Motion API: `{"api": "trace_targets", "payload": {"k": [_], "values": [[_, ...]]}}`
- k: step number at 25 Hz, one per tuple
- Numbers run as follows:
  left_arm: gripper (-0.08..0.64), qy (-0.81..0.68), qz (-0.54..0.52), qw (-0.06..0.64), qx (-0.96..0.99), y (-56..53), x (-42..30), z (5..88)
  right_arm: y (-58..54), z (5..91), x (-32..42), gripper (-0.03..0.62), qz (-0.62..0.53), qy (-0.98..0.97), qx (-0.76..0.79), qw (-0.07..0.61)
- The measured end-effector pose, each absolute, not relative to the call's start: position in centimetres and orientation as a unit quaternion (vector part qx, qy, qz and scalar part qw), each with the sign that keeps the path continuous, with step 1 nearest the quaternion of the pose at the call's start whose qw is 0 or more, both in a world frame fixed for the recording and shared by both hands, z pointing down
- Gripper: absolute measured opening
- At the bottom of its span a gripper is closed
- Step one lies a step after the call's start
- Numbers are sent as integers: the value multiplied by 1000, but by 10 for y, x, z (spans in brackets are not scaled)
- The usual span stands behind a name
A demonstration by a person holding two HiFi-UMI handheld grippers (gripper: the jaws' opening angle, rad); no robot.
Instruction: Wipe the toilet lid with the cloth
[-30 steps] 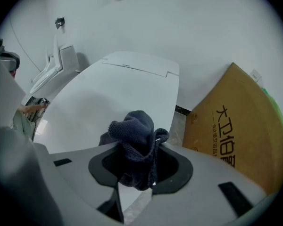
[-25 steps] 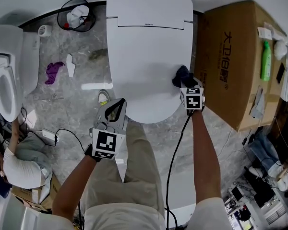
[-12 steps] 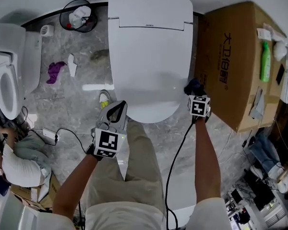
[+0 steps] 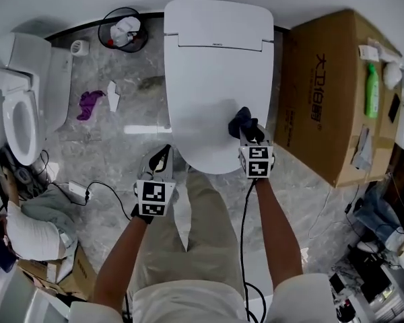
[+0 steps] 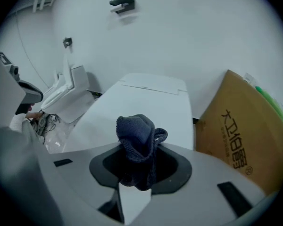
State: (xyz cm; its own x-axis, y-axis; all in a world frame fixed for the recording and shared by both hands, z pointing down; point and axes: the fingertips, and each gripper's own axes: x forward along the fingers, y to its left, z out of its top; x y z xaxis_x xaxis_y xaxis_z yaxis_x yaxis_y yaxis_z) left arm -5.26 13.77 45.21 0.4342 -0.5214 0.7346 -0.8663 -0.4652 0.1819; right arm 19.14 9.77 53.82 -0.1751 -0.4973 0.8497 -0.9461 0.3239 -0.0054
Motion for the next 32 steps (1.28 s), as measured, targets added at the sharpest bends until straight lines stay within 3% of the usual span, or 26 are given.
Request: {"api": "trace_targets", "payload": {"k": [5, 12, 18, 24, 32], "values": [[0, -433, 300, 271, 805, 151, -79, 463, 86, 539, 65, 121, 243, -774, 446, 377], [0, -434, 295, 276, 805, 179, -130, 476, 95, 548, -52, 121, 207, -798, 363, 435], [0, -468, 287, 289, 784, 193, -138, 475, 94, 586, -53, 121, 219, -778, 328, 489], [0, -475, 278, 304, 778, 202, -113, 475, 96, 587, -41, 123, 227, -792, 347, 448], [0, -459, 287, 291, 789, 207, -77, 468, 103, 590, -17, 129, 232, -795, 337, 448]]}}
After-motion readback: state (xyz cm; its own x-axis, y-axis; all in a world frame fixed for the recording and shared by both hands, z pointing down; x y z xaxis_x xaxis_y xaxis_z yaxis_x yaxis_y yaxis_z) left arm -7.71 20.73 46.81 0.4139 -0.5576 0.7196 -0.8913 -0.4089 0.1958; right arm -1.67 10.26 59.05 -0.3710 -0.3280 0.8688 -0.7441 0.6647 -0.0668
